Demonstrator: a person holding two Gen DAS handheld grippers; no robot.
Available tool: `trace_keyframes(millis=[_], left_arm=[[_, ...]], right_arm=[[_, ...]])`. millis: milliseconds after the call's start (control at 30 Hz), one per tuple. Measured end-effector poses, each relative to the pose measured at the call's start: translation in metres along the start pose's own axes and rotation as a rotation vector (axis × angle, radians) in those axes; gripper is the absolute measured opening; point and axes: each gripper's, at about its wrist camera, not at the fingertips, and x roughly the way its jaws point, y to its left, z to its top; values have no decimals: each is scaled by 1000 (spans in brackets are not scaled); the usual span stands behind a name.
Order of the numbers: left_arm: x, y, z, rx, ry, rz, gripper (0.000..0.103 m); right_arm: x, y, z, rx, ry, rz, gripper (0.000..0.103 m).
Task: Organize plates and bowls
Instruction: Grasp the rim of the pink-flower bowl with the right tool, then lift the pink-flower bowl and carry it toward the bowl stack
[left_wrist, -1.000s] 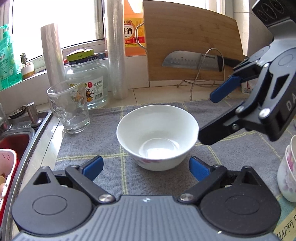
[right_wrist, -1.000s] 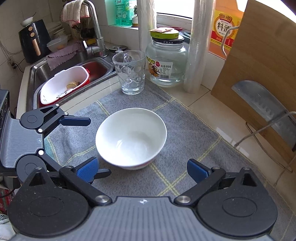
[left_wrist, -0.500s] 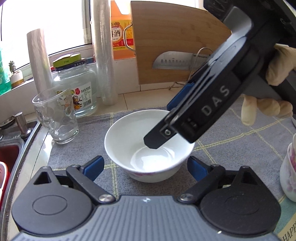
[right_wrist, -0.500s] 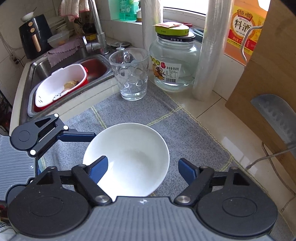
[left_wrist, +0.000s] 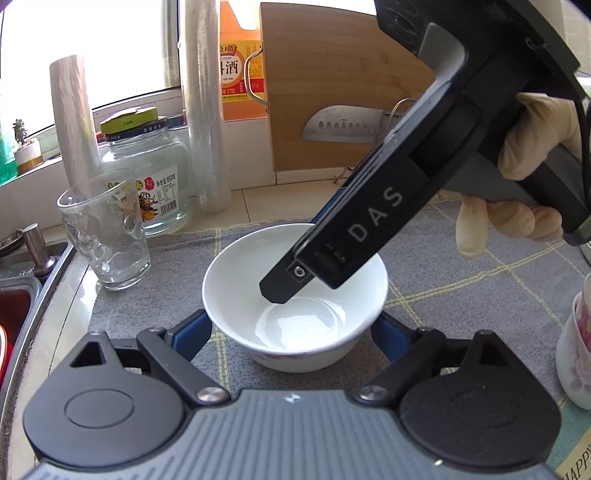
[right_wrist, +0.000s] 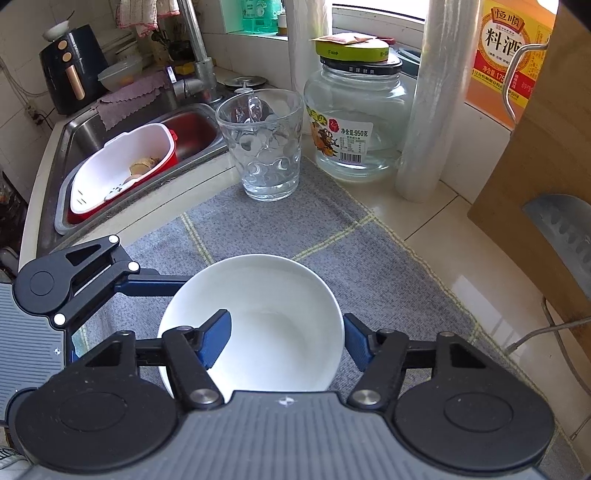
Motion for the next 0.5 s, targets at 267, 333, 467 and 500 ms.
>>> trace_keyframes(millis=[267,333,467,500], left_arm=[[1,1,0,-14,-4,-20,92],[1,1,0,-16,-6,-22,92],[1,2,-1,-15,-6,-25,92],[0,2,0,-13,-6,-24,92]], right_arm=[[0,-7,-1,33,7,36,70],[0,-7,-1,32,8,36,70],[0,-7,-1,36,7,39,70],[0,-7,-1,38,7,39,70]])
